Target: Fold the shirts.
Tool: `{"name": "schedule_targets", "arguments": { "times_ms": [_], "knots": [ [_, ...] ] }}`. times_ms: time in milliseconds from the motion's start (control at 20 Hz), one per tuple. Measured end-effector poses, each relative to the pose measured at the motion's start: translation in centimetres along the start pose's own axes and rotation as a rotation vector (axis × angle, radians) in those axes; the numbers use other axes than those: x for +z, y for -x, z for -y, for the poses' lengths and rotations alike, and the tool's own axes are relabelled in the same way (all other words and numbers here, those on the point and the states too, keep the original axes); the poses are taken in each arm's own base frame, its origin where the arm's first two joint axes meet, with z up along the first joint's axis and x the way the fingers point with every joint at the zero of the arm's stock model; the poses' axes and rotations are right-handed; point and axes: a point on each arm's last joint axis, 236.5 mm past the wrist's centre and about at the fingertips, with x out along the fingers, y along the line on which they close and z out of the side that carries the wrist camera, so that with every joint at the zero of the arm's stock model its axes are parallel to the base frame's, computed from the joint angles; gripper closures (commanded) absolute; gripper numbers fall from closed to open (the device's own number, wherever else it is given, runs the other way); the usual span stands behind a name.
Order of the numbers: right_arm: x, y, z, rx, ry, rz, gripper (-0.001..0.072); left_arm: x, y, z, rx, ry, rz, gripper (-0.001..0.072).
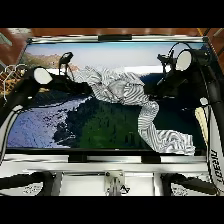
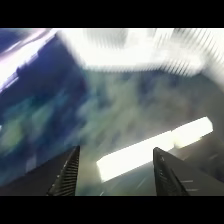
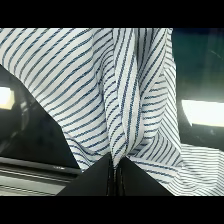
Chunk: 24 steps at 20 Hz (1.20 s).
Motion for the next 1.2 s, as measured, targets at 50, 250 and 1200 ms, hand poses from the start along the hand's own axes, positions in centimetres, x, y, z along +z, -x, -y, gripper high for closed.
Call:
{"name": "schedule_targets", "arguments": {
  "times_ms": [50, 250, 1200],
  "knots": [
    [-0.1, 0.2, 0.0, -0.001, -0.004, -0.001, 0.0638, 0.6, -1.3, 0.6, -0.033, 0.007, 0.022, 0.0152],
    [-0.4, 0.5, 0.1, -0.005, -0.017, 0.001, 0.0638, 0.9, -6.4, 1.4, -0.096, 0.010, 0.050, 0.0152],
    [-0.1, 0.7, 1.6, -0.069, -0.032, 0.016, 0.0637, 6.5, -6.5, 0.3, -0.033, -0.085, 0.303, 0.0648]
  ]
}}
